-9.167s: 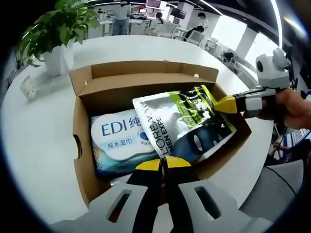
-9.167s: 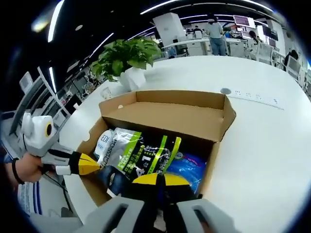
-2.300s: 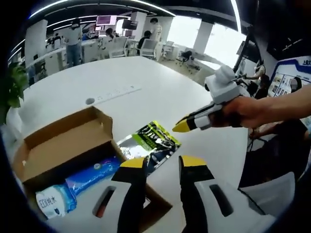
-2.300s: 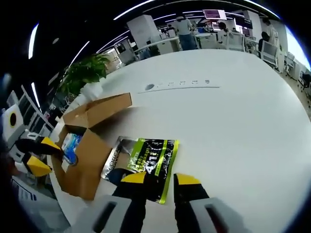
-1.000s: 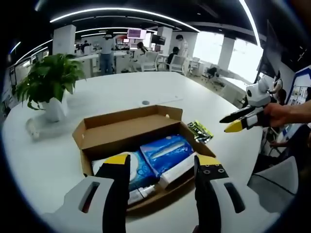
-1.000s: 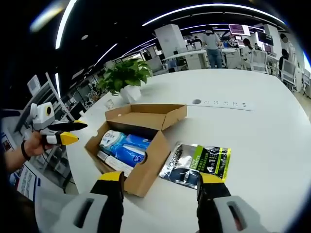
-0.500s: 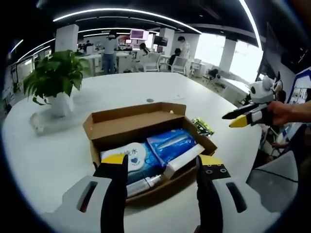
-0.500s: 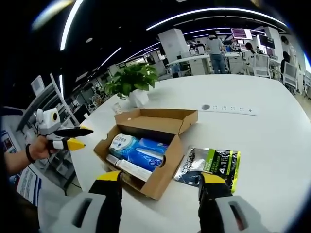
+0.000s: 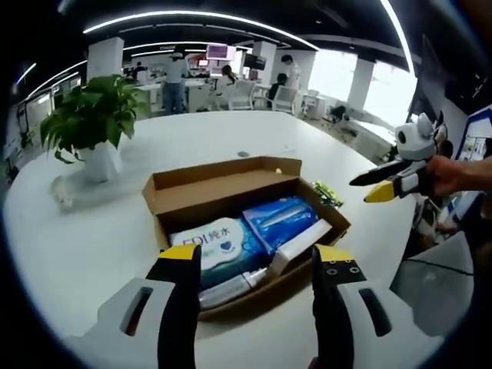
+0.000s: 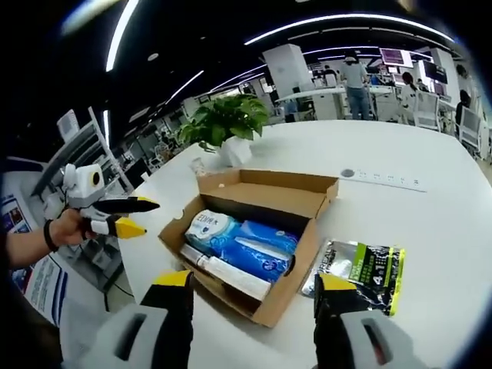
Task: Operate the shoe box by opening the lid, removing the specified soft item, and placing it in the target area until the item is outside and the box remains undamaged.
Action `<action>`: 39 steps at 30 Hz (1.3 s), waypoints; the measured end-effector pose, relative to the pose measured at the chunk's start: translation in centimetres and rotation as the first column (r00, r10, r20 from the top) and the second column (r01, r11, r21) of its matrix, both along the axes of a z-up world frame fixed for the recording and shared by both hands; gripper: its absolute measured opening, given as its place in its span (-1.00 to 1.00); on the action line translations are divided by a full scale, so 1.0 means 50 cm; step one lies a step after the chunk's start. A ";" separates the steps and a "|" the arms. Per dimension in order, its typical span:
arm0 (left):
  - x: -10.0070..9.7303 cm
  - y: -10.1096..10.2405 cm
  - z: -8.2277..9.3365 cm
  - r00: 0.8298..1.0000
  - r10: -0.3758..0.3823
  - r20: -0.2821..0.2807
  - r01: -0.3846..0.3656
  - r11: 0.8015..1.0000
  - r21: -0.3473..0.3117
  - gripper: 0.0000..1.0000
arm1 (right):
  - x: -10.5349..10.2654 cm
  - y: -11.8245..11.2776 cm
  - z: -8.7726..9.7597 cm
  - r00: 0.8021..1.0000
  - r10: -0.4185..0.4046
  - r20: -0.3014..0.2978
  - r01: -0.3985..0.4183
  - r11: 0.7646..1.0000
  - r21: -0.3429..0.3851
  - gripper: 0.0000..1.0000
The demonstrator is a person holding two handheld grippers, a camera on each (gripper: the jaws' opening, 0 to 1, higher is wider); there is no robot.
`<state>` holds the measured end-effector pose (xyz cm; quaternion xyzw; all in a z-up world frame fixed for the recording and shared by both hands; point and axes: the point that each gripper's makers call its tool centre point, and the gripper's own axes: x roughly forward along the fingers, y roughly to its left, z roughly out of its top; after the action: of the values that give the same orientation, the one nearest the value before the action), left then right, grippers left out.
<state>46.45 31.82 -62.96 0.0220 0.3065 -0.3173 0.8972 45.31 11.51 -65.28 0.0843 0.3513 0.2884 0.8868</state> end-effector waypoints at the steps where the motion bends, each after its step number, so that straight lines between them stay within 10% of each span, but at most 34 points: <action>1: 0.001 0.002 0.000 1.000 -0.002 0.001 0.002 1.000 0.003 0.16 | 0.002 0.005 0.001 1.000 0.002 -0.001 -0.002 1.000 0.006 0.23; 24: 0.036 0.013 -0.039 0.988 -0.152 -0.029 0.155 0.978 0.141 0.19 | 0.049 0.150 -0.017 0.982 0.187 -0.013 -0.187 0.982 -0.018 0.23; 39: 0.062 0.025 -0.095 0.952 -0.292 -0.097 0.307 0.907 0.288 0.20 | 0.086 0.239 -0.067 0.904 0.428 -0.020 -0.421 0.880 -0.220 0.26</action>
<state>49.56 33.05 -67.69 0.1962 0.3673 -0.4014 0.8158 49.59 23.43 -68.62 -0.0973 0.3780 0.4362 0.8108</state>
